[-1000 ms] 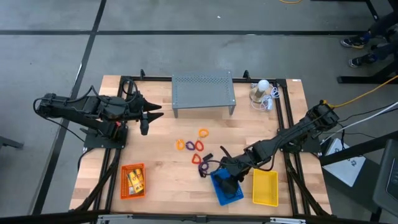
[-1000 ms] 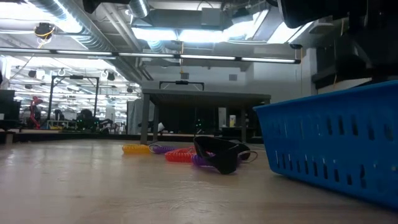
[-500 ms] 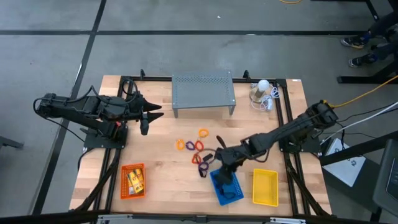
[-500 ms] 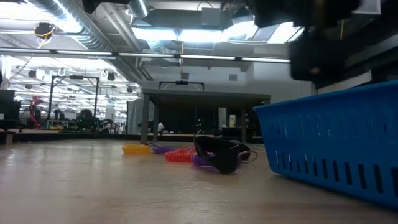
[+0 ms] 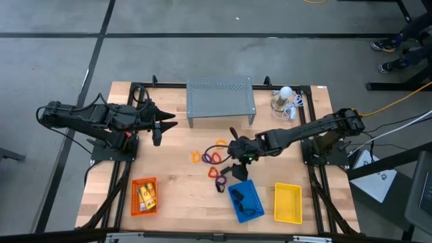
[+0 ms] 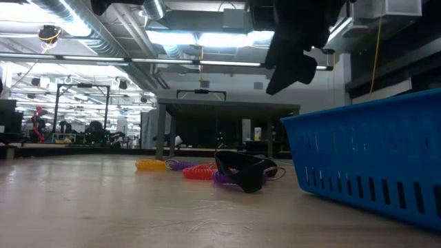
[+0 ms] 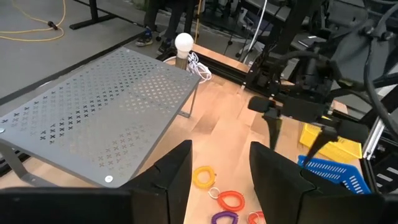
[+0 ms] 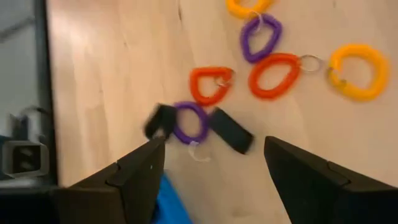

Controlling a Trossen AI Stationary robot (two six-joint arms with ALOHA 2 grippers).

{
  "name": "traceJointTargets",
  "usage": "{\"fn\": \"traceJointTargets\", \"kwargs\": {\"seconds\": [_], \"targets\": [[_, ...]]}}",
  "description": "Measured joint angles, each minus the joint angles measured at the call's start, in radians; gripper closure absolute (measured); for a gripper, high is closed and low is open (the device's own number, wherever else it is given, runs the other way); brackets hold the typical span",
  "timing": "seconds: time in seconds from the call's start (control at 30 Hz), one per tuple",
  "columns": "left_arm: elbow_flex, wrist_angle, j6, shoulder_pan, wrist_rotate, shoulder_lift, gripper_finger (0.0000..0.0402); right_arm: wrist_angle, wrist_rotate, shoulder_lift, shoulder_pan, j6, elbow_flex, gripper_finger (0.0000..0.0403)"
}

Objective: Pick & Place Office Desk Supplies
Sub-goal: Put the black rubber band into the blue bin

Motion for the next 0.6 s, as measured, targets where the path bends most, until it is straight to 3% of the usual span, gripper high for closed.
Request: {"fn": "traceJointTargets", "kwargs": {"seconds": [0.23, 0.6], "targets": [[0.0, 0.0, -0.008, 0.0, -0.021, 0.0, 0.0247, -0.013, -0.011, 0.05, -0.014, -0.161, 0.001, 0.0126], [0.0, 0.0, -0.024, 0.0, -0.027, 0.0, 0.0247, 0.008, -0.074, 0.243, -0.022, -0.252, 0.079, 0.0126]]}}
